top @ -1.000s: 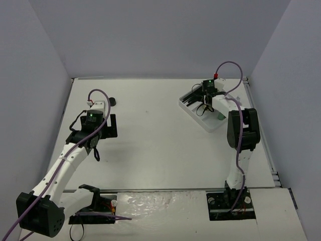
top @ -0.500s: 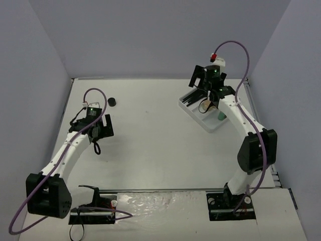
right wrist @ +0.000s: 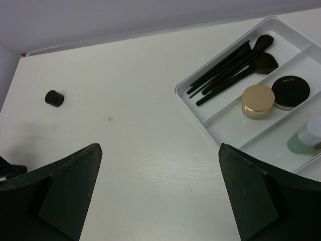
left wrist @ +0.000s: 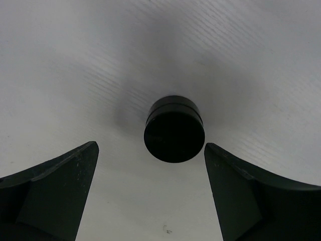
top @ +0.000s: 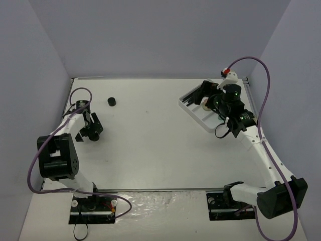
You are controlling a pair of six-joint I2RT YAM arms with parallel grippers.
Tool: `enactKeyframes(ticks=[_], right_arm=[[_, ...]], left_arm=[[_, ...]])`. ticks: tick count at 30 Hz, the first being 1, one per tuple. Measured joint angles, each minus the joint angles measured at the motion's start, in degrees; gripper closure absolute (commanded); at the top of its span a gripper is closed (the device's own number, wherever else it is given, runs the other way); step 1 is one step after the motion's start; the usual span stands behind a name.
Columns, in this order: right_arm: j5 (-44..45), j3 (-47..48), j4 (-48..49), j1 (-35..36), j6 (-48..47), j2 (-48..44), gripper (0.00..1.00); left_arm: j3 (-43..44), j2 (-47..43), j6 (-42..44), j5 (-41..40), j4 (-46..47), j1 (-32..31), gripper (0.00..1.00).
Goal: Organize the makeup
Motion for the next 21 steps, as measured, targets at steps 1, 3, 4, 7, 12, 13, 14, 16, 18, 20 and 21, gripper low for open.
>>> enactKeyframes(ticks=[1, 3, 4, 7, 12, 13, 14, 16, 18, 20, 21], right_arm=[[-0.38, -1.03, -0.23, 0.0, 0.11, -0.94, 0.0], [-1.24, -2.8, -0.45, 0.0, 0.22, -2.68, 0.0], [-1.87, -3.52, -0.62, 0.0, 0.2, -3.46, 0.0], [-3.94, -4.41, -1.02, 0.0, -0.03, -4.93, 0.0], [-6.39, -4.75, -1.0, 0.0, -0.71, -5.68, 0.0], [-6.68, -4.83, -1.03, 0.0, -0.85, -5.68, 0.0], [-6.91, -4.94, -1.04, 0.0, -0.95, -5.68, 0.0], [-7.17, -5.27, -1.03, 0.0, -1.07, -5.68, 0.0], [-7.33, -5.73, -1.03, 0.0, -1.09, -5.68, 0.0], [-7.57, -6.19, -1.09, 0.0, -1.09, -5.68, 0.0], [-7.62, -6.43, -1.07, 0.0, -1.1, -5.68, 0.0]], left_arm=[[0.0, 0.89, -0.27, 0.35, 0.23, 0.29, 0.2], [0.0, 2.38, -0.75, 1.32, 0.92, 0.46, 0.28], [0.0, 3.13, -1.02, 1.85, 1.56, 0.46, 0.32], [0.0, 5.09, -1.81, 3.26, 3.19, 0.33, 0.51], [0.09, 6.71, -2.54, 4.69, 4.84, -0.06, 0.85], [0.18, 6.71, -2.65, 4.77, 5.16, -0.41, 0.89], [0.33, 6.71, -2.72, 4.77, 5.36, -1.02, 0.91], [0.98, 6.71, -2.75, 4.63, 5.43, -3.38, 0.94], [2.35, 6.77, -2.75, 4.22, 5.31, -7.38, 0.95], [4.62, 6.97, -2.61, 3.95, 5.39, -12.14, 0.96], [6.25, 7.3, -2.46, 3.84, 5.39, -15.15, 0.96]])
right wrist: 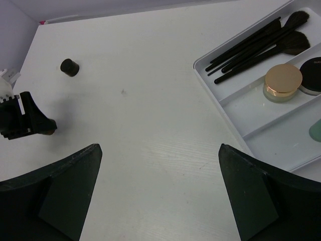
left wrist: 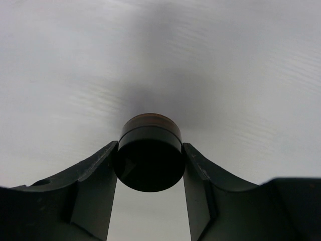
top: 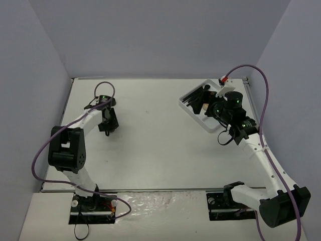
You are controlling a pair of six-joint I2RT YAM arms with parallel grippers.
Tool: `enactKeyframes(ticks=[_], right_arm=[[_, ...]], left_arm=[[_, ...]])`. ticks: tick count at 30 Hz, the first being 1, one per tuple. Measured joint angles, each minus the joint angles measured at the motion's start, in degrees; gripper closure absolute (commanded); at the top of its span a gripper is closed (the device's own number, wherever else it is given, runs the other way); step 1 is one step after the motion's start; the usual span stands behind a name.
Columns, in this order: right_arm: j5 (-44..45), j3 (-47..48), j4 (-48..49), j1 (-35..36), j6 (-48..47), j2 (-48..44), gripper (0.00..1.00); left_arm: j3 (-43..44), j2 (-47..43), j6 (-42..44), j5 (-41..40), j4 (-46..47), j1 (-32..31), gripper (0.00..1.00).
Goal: Organize the makeup
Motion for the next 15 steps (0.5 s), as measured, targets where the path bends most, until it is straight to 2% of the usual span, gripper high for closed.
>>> enactKeyframes(ticks=[9, 12, 15], right_arm=[[0.02, -1.23, -1.96, 0.0, -1.27, -0.02, 0.0], [0.2, -1.88, -2.53, 0.0, -1.66, -0.2, 0.0], [0.79, -2.49, -3.66, 0.0, -1.94, -0.84, 0.0]], left_arm=[[18.71, 11.42, 2.94, 0.06, -0.4, -26.45, 0.94], [23.89, 16.7, 4.17, 1.25, -1.53, -32.59, 0.93], [27.07, 20.89, 5.14, 1.91, -3.22, -35.88, 0.9]])
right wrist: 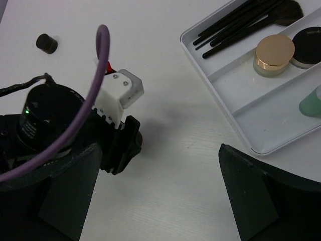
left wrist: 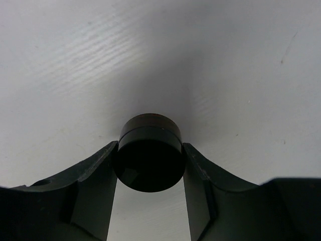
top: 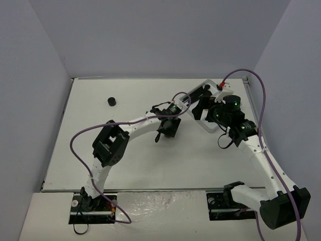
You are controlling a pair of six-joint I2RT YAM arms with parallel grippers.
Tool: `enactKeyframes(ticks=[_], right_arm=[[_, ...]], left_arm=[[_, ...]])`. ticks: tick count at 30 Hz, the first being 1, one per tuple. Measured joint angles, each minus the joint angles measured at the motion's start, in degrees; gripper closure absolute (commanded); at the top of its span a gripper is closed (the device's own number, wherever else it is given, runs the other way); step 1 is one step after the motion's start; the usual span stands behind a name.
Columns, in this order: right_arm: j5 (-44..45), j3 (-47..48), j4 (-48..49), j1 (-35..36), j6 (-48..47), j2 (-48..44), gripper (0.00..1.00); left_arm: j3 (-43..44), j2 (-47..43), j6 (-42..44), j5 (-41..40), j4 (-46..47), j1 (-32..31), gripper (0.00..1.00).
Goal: Organize the makeup
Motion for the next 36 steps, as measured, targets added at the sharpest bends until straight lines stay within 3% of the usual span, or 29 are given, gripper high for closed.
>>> enactKeyframes(ticks=[3, 10, 13, 15, 18, 27, 36], right_arm=[[0.68, -0.48, -0.64, 0.0, -0.36, -0.91, 0.0], [1.62, -2.03, -1.26, 0.0, -0.93, -2.38, 0.0], [1.74, -2.51, -1.87, 0.04, -1.05, -2.4, 0.0], [1.82, -2.54, -2.1, 0.21, -1.16, -2.4, 0.0], [1.93, -2.54, -2.24, 0.64, -1.59, -2.4, 0.0], [3.21, -0.36, -3.14, 7.1, -4.03, 1.43, 0.01], [9.71, 3.77, -2.21, 21.89, -4.47, 17.87, 0.04]], left_arm=[[0.58, 1.95, 0.38, 0.54, -1.91, -1.15, 0.81], [0.46, 2.31, 0.34, 0.55, -2.99, -1.23, 0.33], [-0.07, 2.13, 0.0, 0.52, -2.58, -1.23, 0.16], [-0.68, 1.69, -0.19, 0.26, -2.45, -1.26, 0.1], [-1.88, 0.42, -0.38, -0.33, -2.59, -1.25, 0.03], [-8.57, -15.05, -2.09, -3.25, -0.49, 1.92, 0.03], [-25.58, -40.04, -2.5, -7.47, 1.34, 23.06, 0.03]])
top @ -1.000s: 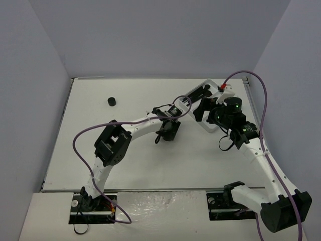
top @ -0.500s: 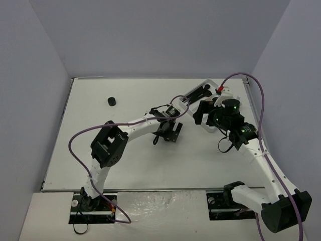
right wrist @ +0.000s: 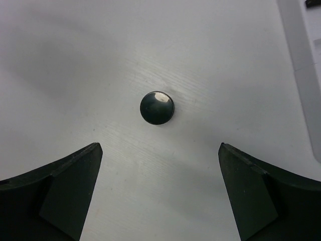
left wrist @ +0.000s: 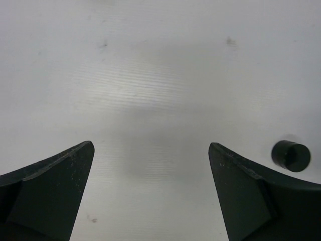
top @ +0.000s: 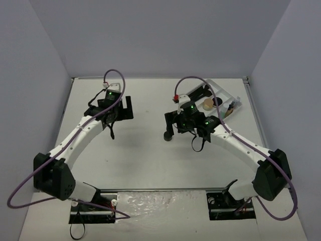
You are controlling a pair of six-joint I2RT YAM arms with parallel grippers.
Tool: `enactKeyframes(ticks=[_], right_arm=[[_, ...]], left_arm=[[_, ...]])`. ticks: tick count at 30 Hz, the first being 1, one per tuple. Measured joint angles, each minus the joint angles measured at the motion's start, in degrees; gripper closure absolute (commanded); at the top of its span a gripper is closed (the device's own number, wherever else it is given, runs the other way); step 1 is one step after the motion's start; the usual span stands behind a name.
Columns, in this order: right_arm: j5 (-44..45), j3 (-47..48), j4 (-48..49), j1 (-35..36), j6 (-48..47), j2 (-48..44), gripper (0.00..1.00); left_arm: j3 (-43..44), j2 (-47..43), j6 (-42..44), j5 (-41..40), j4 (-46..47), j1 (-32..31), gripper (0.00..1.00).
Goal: Organize the makeup
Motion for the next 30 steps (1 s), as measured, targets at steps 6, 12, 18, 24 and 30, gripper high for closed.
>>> enactKeyframes(ticks=[6, 12, 18, 24, 30], right_arm=[[3.13, 0.75, 1.56, 2.94, 0.59, 12.07, 0.12], [4.58, 3.74, 3.49, 3.59, 0.63, 19.53, 0.18], [5.25, 6.63, 5.31, 4.08, 0.69, 24.66, 0.28], [5.49, 7.42, 5.84, 4.68, 0.91, 26.9, 0.4], [6.84, 7.61, 5.96, 4.73, 1.35, 26.94, 0.68]], left_arm=[[-9.22, -11.3, 2.33, -1.1, -2.71, 7.87, 0.03], [-15.09, -17.35, 4.44, -2.09, -4.43, 12.81, 0.03], [-17.98, -18.44, 5.3, -2.84, -4.16, 13.06, 0.03], [-17.98, -17.69, 5.49, -3.03, -2.87, 13.22, 0.03], [-17.98, -17.6, 5.56, -2.99, -2.05, 13.54, 0.03]])
